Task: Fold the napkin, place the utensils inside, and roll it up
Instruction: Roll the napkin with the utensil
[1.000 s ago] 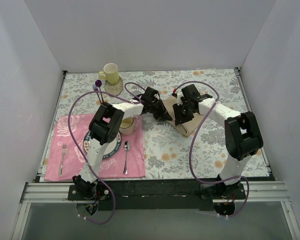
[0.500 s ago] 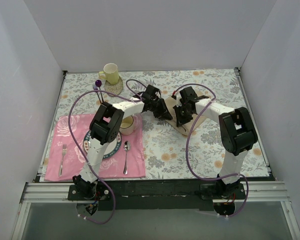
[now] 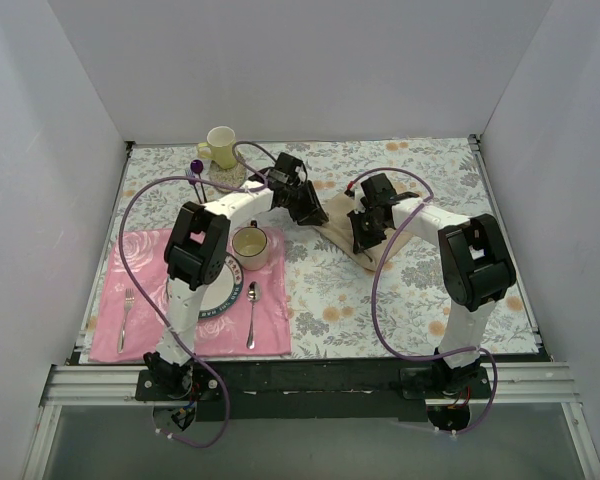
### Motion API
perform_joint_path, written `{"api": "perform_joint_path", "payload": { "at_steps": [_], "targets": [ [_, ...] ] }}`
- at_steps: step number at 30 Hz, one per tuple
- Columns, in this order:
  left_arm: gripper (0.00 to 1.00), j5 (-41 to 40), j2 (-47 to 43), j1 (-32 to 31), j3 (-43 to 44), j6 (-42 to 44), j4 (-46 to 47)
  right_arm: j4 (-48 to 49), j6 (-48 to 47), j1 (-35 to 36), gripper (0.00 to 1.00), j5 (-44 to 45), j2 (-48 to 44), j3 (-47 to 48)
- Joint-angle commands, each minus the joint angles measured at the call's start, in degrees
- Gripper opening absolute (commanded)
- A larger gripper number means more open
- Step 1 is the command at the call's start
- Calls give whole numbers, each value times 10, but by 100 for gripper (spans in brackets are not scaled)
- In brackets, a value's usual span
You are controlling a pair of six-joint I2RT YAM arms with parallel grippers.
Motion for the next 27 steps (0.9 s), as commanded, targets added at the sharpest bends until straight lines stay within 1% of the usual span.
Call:
{"api": "perform_joint_path", "payload": {
  "at_steps": [1, 2, 4, 7, 11, 15, 16, 17, 18, 19, 20, 24, 27],
  "targets": [
    [24, -45, -80, 2, -52, 3, -15, 4, -8, 0, 4, 21, 37, -24],
    [22, -47, -84, 3, -61, 2, -9, 4, -10, -1, 4, 20, 37, -23],
    [22, -48, -102, 3, -81, 3, 10, 3, -12, -1, 4, 21, 37, -24],
    [27, -56, -120, 2, -104, 9, 31, 0, -18, -1, 4, 29, 34, -23],
    [28, -65, -132, 3, -109, 17, 38, 1, -22, -1, 3, 28, 34, -25],
    [21, -63, -108, 6, -89, 11, 17, 1, -21, 0, 2, 24, 36, -25],
    [22, -73, -107, 6, -85, 10, 13, 0, -20, -1, 2, 25, 35, -24],
    [25, -76, -104, 8, -83, 10, 9, 0, -22, 0, 2, 25, 34, -24],
    [33, -79, -100, 10, -78, 8, 5, 0, -22, 0, 2, 26, 33, -24],
    [45, -85, -100, 12, -76, 8, 0, -2, -24, 0, 2, 26, 32, -23],
    [48, -90, -102, 12, -75, 7, -4, -2, -24, -1, 2, 26, 32, -23],
    [51, -109, -114, 12, -85, 3, 3, -3, -26, 0, 1, 25, 32, -18],
    [47, -104, -91, 13, -68, 2, -6, -4, -27, -1, 1, 22, 37, -13]
  ]
}}
